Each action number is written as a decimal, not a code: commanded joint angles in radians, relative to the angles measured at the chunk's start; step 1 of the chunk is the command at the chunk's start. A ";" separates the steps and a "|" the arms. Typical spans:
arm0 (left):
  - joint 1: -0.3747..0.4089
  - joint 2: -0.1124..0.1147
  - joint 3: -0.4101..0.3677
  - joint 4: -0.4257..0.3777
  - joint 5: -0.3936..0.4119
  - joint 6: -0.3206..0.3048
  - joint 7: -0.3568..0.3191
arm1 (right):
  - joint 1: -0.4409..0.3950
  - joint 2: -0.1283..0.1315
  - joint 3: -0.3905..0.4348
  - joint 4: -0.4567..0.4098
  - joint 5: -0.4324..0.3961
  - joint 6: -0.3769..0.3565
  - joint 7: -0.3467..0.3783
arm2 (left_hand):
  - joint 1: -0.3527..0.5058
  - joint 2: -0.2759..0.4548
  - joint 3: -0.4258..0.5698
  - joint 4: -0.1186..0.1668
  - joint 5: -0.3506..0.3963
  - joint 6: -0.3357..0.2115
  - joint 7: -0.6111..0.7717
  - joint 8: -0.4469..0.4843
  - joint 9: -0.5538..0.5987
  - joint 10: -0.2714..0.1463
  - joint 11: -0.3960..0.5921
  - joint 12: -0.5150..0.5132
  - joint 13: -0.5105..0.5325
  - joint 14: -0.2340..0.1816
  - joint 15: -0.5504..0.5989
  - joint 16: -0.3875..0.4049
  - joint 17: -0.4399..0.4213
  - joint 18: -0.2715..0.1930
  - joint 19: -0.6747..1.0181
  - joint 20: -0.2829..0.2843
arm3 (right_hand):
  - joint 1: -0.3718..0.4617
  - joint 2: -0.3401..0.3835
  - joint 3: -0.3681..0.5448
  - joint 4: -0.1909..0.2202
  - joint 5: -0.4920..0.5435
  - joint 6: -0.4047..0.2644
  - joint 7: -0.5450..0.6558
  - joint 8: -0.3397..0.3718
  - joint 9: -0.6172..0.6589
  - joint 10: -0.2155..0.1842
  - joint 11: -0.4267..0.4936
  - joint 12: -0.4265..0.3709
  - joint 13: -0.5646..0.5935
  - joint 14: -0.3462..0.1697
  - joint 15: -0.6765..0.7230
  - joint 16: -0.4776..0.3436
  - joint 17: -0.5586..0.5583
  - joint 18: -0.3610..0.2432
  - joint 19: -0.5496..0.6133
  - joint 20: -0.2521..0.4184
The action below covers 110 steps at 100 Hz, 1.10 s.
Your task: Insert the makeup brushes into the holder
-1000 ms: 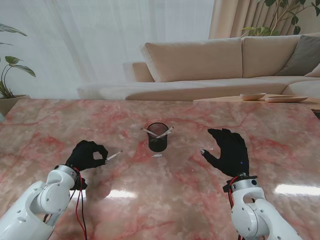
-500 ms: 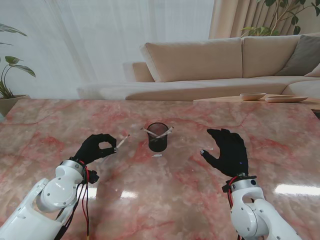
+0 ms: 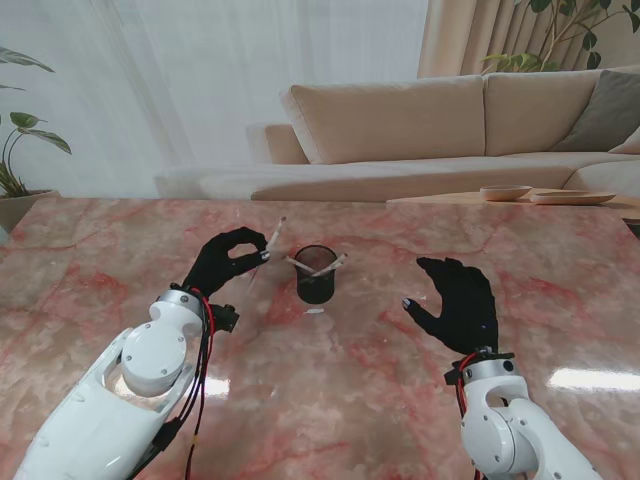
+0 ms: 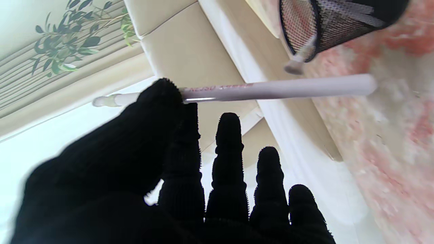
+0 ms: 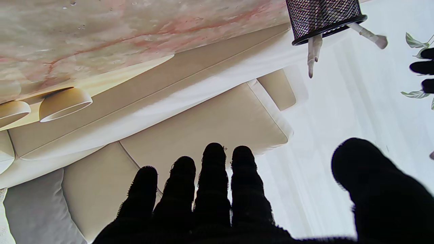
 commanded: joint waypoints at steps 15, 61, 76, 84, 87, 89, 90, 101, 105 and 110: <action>-0.068 -0.038 0.049 0.029 -0.087 -0.018 0.024 | -0.020 -0.005 0.012 0.005 0.015 0.002 0.005 | 0.086 0.106 0.001 0.025 0.048 -0.177 0.057 0.074 -0.146 -0.022 -0.016 -0.132 -0.087 -0.037 -0.059 -0.029 0.012 -0.057 -0.058 -0.081 | 0.003 -0.006 0.012 -0.034 0.008 -0.004 0.007 0.014 0.009 -0.003 -0.004 0.016 0.000 0.001 0.004 0.028 -0.017 -0.007 0.009 0.030; -0.239 -0.099 0.159 0.210 -0.268 -0.057 0.052 | -0.039 -0.010 0.028 0.008 0.038 0.009 0.002 | 0.088 0.125 -0.008 0.031 0.052 -0.196 0.046 0.099 -0.335 -0.043 -0.096 -0.312 -0.168 -0.087 -0.152 -0.110 0.026 -0.062 -0.113 -0.246 | 0.003 -0.006 0.013 -0.034 0.009 -0.006 0.008 0.014 0.010 -0.004 -0.003 0.016 -0.002 0.001 0.003 0.028 -0.017 -0.008 0.008 0.031; -0.294 -0.121 0.195 0.291 -0.302 -0.072 0.056 | -0.040 -0.010 0.032 0.015 0.046 0.013 0.006 | 0.088 0.130 -0.008 0.033 0.054 -0.205 0.046 0.107 -0.346 -0.054 -0.090 -0.322 -0.169 -0.089 -0.161 -0.109 0.028 -0.060 -0.115 -0.256 | 0.004 -0.007 0.014 -0.034 0.009 -0.006 0.008 0.014 0.010 -0.003 -0.003 0.017 -0.001 0.001 0.003 0.028 -0.018 -0.008 0.008 0.031; -0.320 -0.136 0.212 0.336 -0.330 -0.082 0.059 | -0.038 -0.010 0.032 0.019 0.049 0.015 0.010 | 0.085 0.136 -0.009 0.033 0.057 -0.215 0.046 0.113 -0.350 -0.056 -0.086 -0.324 -0.170 -0.089 -0.163 -0.106 0.027 -0.059 -0.116 -0.259 | 0.005 -0.007 0.015 -0.034 0.010 -0.006 0.008 0.014 0.009 -0.003 -0.003 0.017 -0.001 0.001 0.004 0.028 -0.018 -0.008 0.008 0.031; -0.328 -0.141 0.218 0.351 -0.343 -0.087 0.062 | -0.038 -0.010 0.032 0.020 0.051 0.016 0.012 | 0.088 0.135 -0.006 0.035 0.060 -0.215 0.047 0.114 -0.350 -0.055 -0.084 -0.324 -0.170 -0.088 -0.164 -0.105 0.027 -0.058 -0.115 -0.260 | 0.005 -0.008 0.015 -0.034 0.010 -0.006 0.008 0.014 0.008 -0.004 -0.003 0.017 -0.001 0.001 0.004 0.028 -0.018 -0.008 0.008 0.031; -0.333 -0.144 0.221 0.360 -0.353 -0.090 0.061 | -0.038 -0.010 0.032 0.020 0.052 0.016 0.013 | 0.088 0.138 -0.005 0.035 0.059 -0.213 0.046 0.115 -0.354 -0.057 -0.085 -0.325 -0.174 -0.090 -0.166 -0.105 0.027 -0.061 -0.116 -0.261 | 0.005 -0.008 0.015 -0.034 0.010 -0.006 0.008 0.014 0.009 -0.004 -0.003 0.017 -0.001 0.001 0.004 0.028 -0.018 -0.008 0.008 0.031; -0.335 -0.146 0.223 0.365 -0.356 -0.091 0.060 | -0.038 -0.010 0.032 0.020 0.052 0.016 0.013 | 0.087 0.140 -0.006 0.035 0.059 -0.212 0.046 0.115 -0.355 -0.058 -0.085 -0.325 -0.175 -0.091 -0.168 -0.105 0.027 -0.061 -0.116 -0.262 | 0.005 -0.008 0.015 -0.034 0.010 -0.006 0.009 0.014 0.009 -0.004 -0.003 0.017 -0.001 0.001 0.003 0.028 -0.018 -0.008 0.008 0.031; -0.366 -0.165 0.244 0.426 -0.390 -0.109 0.057 | -0.039 -0.010 0.032 0.020 0.055 0.021 0.018 | 0.086 0.144 -0.008 0.036 0.059 -0.221 0.044 0.123 -0.355 -0.062 -0.080 -0.325 -0.175 -0.089 -0.173 -0.100 0.028 -0.060 -0.116 -0.266 | 0.005 -0.008 0.016 -0.034 0.010 -0.006 0.009 0.015 0.009 -0.002 -0.002 0.017 0.000 0.001 0.004 0.028 -0.018 -0.008 0.008 0.032; -0.378 -0.173 0.253 0.451 -0.399 -0.115 0.056 | -0.040 -0.010 0.033 0.020 0.055 0.022 0.021 | 0.085 0.147 -0.009 0.036 0.059 -0.226 0.044 0.126 -0.358 -0.062 -0.079 -0.325 -0.176 -0.089 -0.175 -0.099 0.028 -0.059 -0.117 -0.268 | 0.005 -0.008 0.017 -0.034 0.010 -0.007 0.009 0.015 0.008 -0.003 -0.003 0.017 -0.001 0.001 0.004 0.028 -0.018 -0.008 0.008 0.032; -0.391 -0.182 0.262 0.479 -0.413 -0.121 0.054 | -0.041 -0.010 0.035 0.020 0.055 0.024 0.023 | 0.086 0.148 -0.007 0.037 0.060 -0.226 0.045 0.129 -0.360 -0.062 -0.079 -0.325 -0.177 -0.089 -0.178 -0.098 0.028 -0.059 -0.117 -0.269 | 0.005 -0.008 0.017 -0.034 0.009 -0.007 0.009 0.015 0.009 -0.003 -0.002 0.017 0.000 0.001 0.004 0.029 -0.018 -0.007 0.008 0.032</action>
